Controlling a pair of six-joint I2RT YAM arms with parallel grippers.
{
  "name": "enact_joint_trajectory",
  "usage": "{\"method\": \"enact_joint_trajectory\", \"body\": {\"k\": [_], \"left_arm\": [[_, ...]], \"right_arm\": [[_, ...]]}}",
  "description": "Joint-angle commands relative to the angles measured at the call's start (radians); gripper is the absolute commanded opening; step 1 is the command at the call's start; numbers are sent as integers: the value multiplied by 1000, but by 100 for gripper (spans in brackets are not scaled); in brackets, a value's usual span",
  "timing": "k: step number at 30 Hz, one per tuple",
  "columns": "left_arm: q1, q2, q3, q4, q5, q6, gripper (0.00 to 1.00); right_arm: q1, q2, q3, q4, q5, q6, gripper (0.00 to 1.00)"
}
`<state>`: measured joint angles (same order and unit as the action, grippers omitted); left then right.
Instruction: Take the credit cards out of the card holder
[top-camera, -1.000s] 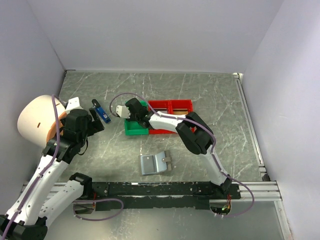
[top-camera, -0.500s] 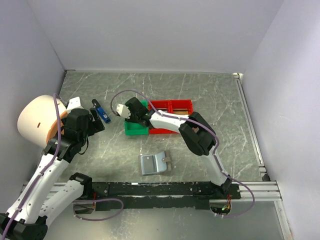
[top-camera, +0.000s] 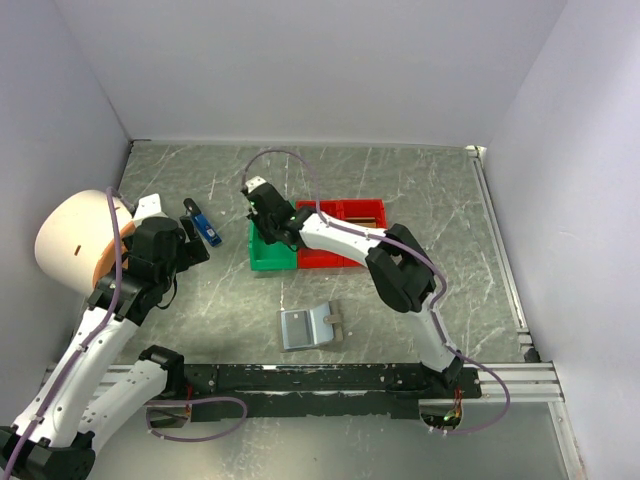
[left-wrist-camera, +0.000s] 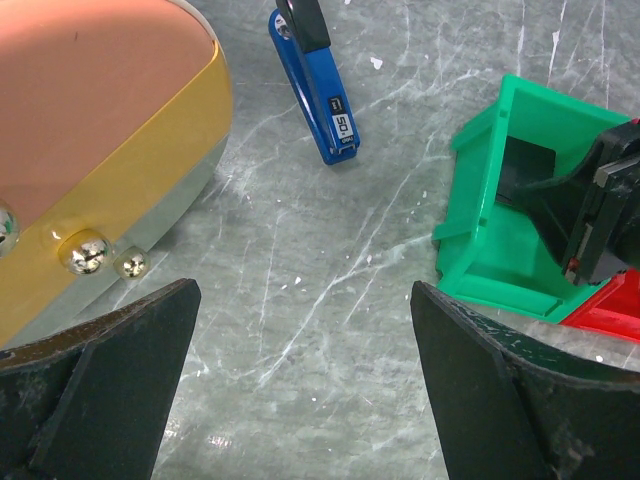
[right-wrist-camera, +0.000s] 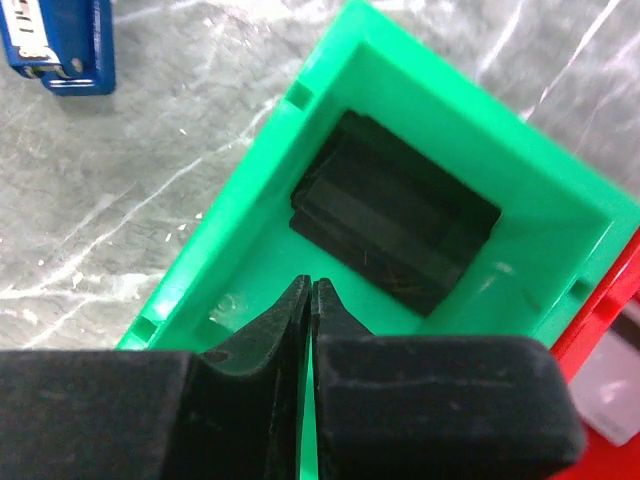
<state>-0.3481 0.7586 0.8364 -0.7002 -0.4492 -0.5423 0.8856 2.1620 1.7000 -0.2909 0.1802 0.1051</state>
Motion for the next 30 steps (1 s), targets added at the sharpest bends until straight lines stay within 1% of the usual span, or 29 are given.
{"method": "enact_joint_trajectory", "body": {"k": [1, 12, 20, 24, 26, 30], "left_arm": [[11, -8, 10, 5, 4, 1, 99], [11, -15, 9, 4, 3, 1, 99], [11, -9, 10, 3, 8, 1, 99], [11, -11, 8, 4, 7, 1, 99], [11, -13, 8, 4, 6, 2, 99], [11, -12, 8, 4, 7, 2, 99]], "right_arm": [[3, 6, -37, -26, 47, 284, 4], [11, 130, 96, -134, 150, 310, 3], [12, 169, 95, -120, 200, 320, 3], [16, 188, 89, -112, 256, 318, 3], [21, 187, 66, -89, 297, 314, 3], [25, 184, 17, -21, 331, 294, 4]]}}
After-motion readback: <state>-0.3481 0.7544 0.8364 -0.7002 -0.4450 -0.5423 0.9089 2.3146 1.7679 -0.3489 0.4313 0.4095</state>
